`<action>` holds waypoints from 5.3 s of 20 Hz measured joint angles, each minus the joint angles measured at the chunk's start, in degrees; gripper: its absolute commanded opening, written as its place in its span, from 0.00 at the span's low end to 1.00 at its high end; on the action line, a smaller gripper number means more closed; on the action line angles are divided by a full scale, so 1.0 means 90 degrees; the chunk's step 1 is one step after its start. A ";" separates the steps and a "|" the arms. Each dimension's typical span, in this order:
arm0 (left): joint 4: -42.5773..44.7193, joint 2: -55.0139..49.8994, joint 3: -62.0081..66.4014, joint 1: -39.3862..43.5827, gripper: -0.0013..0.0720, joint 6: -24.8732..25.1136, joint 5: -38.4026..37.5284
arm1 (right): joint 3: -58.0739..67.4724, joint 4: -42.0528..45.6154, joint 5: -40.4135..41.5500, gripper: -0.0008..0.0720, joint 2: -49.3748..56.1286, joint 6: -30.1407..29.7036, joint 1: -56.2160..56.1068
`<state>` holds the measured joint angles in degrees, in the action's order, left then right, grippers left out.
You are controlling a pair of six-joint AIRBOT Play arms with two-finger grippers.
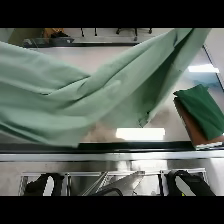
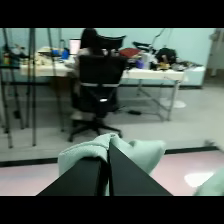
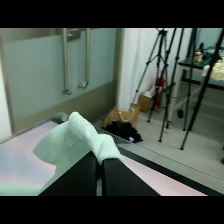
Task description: Fold the shirts.
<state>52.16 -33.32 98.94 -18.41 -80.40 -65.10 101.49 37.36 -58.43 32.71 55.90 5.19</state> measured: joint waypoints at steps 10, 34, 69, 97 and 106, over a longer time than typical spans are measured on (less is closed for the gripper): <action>-0.0056 -0.2827 -0.2727 0.0296 0.04 0.0605 -0.0690 | -0.2642 0.0452 0.0024 0.03 0.2030 0.0267 -0.0022; -0.1333 -0.3599 -0.7473 0.1596 0.94 0.0935 -0.0119 | -0.6290 0.1010 -0.0600 0.63 0.1576 0.0789 0.2331; -0.0952 -0.3026 -0.8811 0.1015 0.76 0.1265 0.0386 | -0.7655 -0.1251 0.0801 0.63 0.3220 0.0260 -0.1384; -0.0818 -0.1865 0.3636 0.2344 0.04 0.0287 0.1056 | 0.2455 -0.3288 0.0032 0.03 0.1707 -0.0597 -0.0556; -0.0721 -0.2506 0.0925 0.2346 0.04 0.0719 0.1807 | 0.0806 -0.2686 0.0041 0.03 0.2528 -0.0566 -0.0566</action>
<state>45.67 -55.88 107.26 2.70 -73.93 -48.84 108.75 13.19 -58.06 55.46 50.81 0.10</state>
